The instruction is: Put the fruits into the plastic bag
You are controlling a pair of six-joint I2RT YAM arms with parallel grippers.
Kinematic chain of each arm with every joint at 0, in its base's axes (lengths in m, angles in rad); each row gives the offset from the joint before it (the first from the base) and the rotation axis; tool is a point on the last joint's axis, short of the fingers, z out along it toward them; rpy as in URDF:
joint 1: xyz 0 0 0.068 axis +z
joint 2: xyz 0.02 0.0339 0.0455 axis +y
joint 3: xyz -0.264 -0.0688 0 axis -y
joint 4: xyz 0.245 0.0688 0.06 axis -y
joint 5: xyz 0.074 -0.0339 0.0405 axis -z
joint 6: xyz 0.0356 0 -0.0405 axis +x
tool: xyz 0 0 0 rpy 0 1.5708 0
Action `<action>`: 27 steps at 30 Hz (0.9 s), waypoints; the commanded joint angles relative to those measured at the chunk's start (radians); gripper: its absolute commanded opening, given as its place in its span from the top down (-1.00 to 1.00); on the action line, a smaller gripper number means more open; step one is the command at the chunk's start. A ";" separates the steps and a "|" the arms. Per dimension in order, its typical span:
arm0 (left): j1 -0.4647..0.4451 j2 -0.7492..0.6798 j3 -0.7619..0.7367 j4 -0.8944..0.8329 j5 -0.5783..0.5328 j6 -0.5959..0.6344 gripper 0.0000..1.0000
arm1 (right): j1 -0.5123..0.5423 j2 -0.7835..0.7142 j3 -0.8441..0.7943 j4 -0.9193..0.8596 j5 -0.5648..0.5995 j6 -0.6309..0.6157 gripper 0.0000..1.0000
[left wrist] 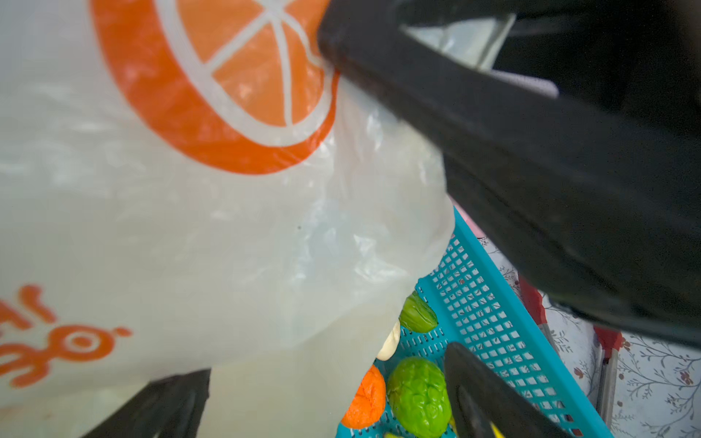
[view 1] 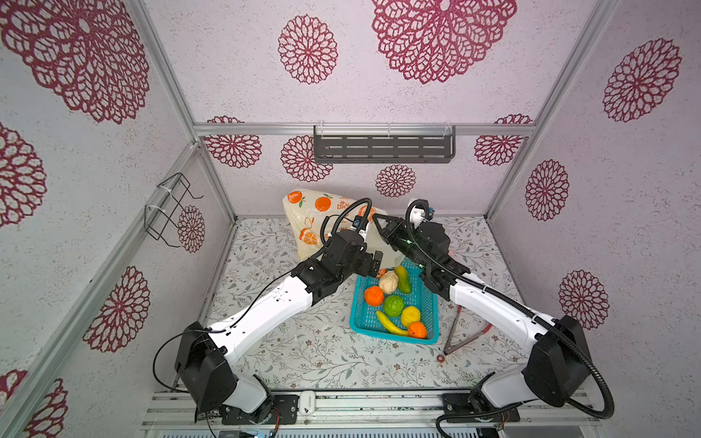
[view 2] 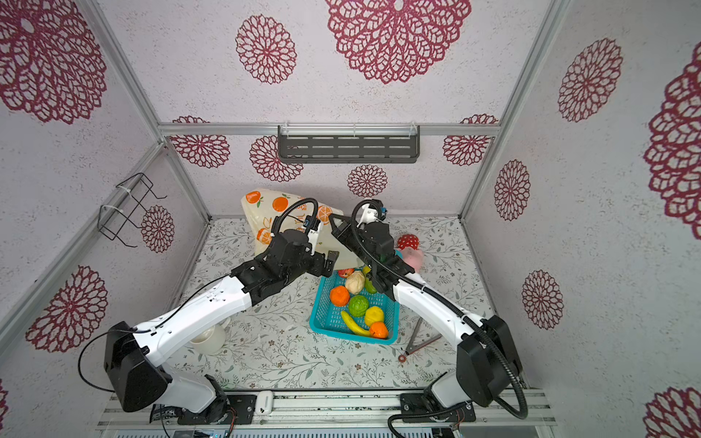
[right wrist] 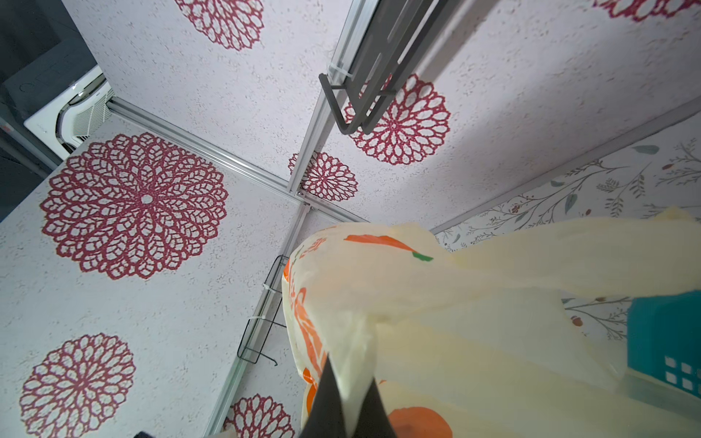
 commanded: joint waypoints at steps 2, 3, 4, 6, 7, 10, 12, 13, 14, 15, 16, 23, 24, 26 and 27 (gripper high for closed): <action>0.013 0.019 0.029 0.098 -0.007 0.028 -0.83 | 0.005 -0.038 0.009 0.041 -0.030 0.027 1.00; 0.015 0.023 0.029 0.111 -0.004 0.028 -0.79 | 0.005 -0.037 0.009 0.042 -0.032 0.028 1.00; 0.018 0.025 0.028 0.124 0.001 0.027 -0.73 | 0.005 -0.038 0.007 0.043 -0.034 0.027 1.00; 0.022 0.031 0.030 0.143 0.010 0.030 -0.55 | 0.005 -0.037 0.006 0.043 -0.039 0.028 1.00; 0.023 0.033 0.028 0.152 0.015 0.032 -0.37 | 0.005 -0.035 0.004 0.044 -0.040 0.029 1.00; 0.033 0.039 0.021 0.179 0.031 0.030 0.33 | 0.005 -0.034 0.001 0.044 -0.047 0.030 1.00; 0.045 0.039 0.014 0.193 0.036 0.018 0.71 | 0.005 -0.031 0.000 0.039 -0.047 0.027 1.00; 0.051 0.037 0.011 0.196 0.037 0.008 0.89 | 0.005 -0.030 -0.003 0.034 -0.043 0.026 1.00; 0.056 0.030 0.004 0.200 0.036 -0.001 1.00 | 0.005 -0.028 -0.005 0.028 -0.039 0.025 1.00; 0.059 0.022 -0.003 0.206 0.033 -0.007 1.00 | 0.005 -0.026 -0.009 0.022 -0.035 0.023 1.00; 0.060 0.006 -0.017 0.216 0.035 -0.013 1.00 | 0.005 -0.025 -0.013 0.015 -0.029 0.020 1.00; 0.101 -0.136 -0.162 0.310 0.179 -0.080 1.00 | 0.004 -0.058 -0.039 -0.102 0.042 -0.093 1.00; 0.106 -0.152 -0.171 0.305 0.202 -0.084 1.00 | 0.005 -0.067 -0.046 -0.115 0.049 -0.115 1.00; 0.121 -0.185 -0.199 0.301 0.255 -0.094 1.00 | 0.003 -0.089 -0.067 -0.142 0.052 -0.164 1.00; 0.127 -0.200 -0.212 0.300 0.274 -0.098 1.00 | 0.001 -0.096 -0.076 -0.156 0.040 -0.195 1.00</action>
